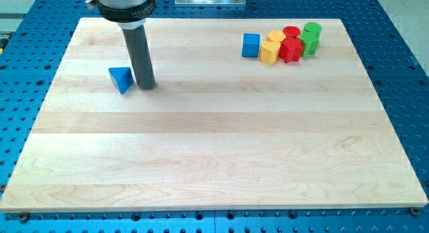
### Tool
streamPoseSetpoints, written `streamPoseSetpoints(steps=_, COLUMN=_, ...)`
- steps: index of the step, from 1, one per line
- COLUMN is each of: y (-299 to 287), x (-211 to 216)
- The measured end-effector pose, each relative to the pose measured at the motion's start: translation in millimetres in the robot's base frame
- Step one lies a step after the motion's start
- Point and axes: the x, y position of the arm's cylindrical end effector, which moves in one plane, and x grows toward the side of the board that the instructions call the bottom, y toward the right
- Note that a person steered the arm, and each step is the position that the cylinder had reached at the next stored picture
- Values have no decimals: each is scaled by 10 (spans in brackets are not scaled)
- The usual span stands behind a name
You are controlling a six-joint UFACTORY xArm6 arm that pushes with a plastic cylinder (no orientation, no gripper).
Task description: Slide the blue triangle to the center left side of the board
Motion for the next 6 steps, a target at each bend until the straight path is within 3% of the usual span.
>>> streamPoseSetpoints(steps=2, y=-467, x=-164)
streamPoseSetpoints(steps=3, y=-1037, x=-113)
streamPoseSetpoints(steps=4, y=-892, x=-107)
streamPoseSetpoints(steps=6, y=153, x=-1047)
